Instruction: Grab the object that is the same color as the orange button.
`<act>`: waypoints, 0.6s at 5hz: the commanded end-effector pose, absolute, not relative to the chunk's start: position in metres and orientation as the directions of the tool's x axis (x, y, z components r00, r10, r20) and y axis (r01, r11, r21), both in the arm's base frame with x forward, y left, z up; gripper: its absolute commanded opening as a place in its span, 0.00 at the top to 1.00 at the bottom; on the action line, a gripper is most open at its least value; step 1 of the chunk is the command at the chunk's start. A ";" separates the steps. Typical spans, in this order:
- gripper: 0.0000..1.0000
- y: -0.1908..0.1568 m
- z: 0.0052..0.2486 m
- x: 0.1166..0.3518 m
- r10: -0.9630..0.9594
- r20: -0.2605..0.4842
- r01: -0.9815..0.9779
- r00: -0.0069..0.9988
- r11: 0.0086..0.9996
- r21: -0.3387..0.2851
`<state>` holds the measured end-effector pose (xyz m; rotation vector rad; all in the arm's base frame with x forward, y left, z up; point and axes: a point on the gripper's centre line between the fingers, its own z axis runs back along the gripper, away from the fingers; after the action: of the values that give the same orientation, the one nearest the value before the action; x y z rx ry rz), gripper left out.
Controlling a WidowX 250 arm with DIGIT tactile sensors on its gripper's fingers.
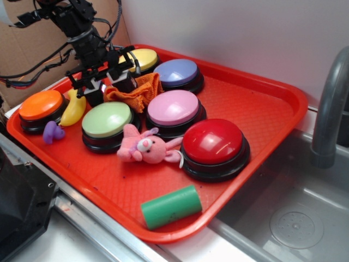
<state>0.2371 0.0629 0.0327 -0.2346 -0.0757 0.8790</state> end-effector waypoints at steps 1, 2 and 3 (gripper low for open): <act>1.00 0.077 0.076 0.242 0.711 0.145 -0.698 0.689 0.704 -0.132; 1.00 0.069 0.112 0.241 0.594 0.213 -0.607 0.775 0.795 -0.008; 1.00 0.044 0.145 0.233 0.450 0.183 -0.457 0.874 0.889 -0.006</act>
<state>0.2288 0.0383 0.1294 0.0417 -0.1207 0.4837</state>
